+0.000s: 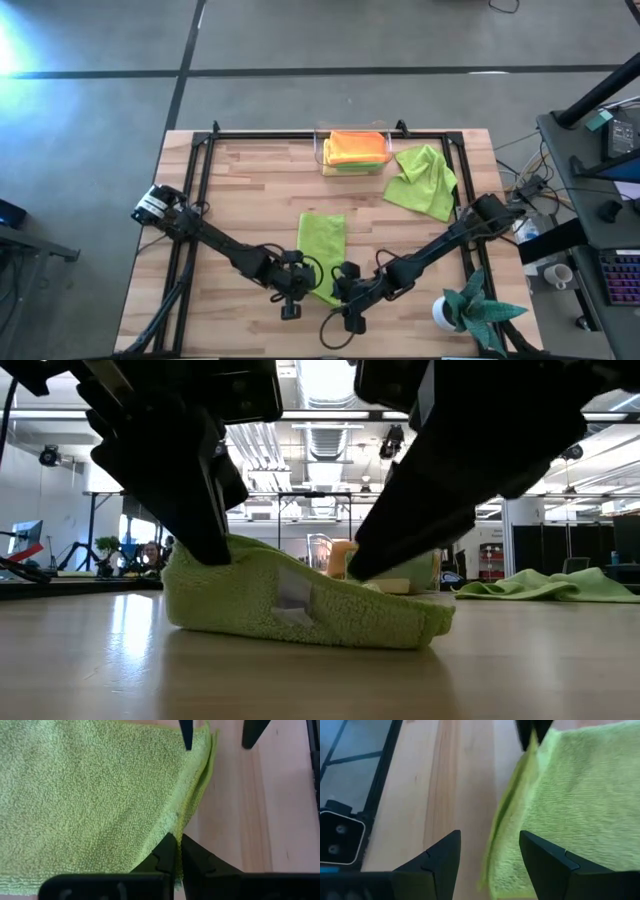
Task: Fold microfiber towels
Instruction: Fold the light green microfiber cloth
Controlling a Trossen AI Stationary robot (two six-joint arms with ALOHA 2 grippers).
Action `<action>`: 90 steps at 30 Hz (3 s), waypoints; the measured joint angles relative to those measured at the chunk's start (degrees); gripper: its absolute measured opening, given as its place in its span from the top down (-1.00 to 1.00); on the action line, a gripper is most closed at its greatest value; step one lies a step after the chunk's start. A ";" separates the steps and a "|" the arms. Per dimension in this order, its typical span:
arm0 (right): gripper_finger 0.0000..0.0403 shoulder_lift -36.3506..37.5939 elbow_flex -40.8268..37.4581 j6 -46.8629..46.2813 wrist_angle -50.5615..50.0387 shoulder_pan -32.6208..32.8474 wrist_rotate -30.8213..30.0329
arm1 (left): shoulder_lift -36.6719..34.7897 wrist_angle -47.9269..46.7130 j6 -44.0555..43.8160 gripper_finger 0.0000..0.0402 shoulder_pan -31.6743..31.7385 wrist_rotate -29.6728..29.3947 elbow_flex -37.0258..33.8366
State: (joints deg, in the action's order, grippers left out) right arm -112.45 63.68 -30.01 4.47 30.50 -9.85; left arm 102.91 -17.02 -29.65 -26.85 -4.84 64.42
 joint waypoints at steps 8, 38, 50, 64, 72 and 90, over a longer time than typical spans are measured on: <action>0.00 -4.28 3.66 -4.38 -5.08 -0.02 1.75 | -0.32 0.05 0.00 1.00 0.02 0.89 0.00; 0.95 -4.08 17.95 -5.97 -32.57 -0.04 2.69 | -2.15 -1.51 2.65 1.00 0.24 3.12 0.28; 0.96 -3.27 27.89 -6.22 -44.79 -1.54 2.29 | -9.89 -9.13 9.04 1.00 0.28 1.42 0.59; 0.96 -2.98 37.67 -13.99 -50.92 -2.87 1.50 | -16.49 -16.80 12.75 1.00 0.24 1.29 0.58; 0.96 -2.96 32.67 -23.90 -52.32 -5.18 -0.28 | -15.24 -16.88 20.53 1.00 2.63 -1.31 0.19; 0.96 -2.25 27.84 -31.07 -57.65 -11.62 -3.89 | -14.43 -15.76 29.11 1.00 13.80 -9.03 -0.09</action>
State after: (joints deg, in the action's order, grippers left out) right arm -114.70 91.53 -61.09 -53.18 18.89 -13.74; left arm 88.49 -32.78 -0.54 -13.05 -13.87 64.34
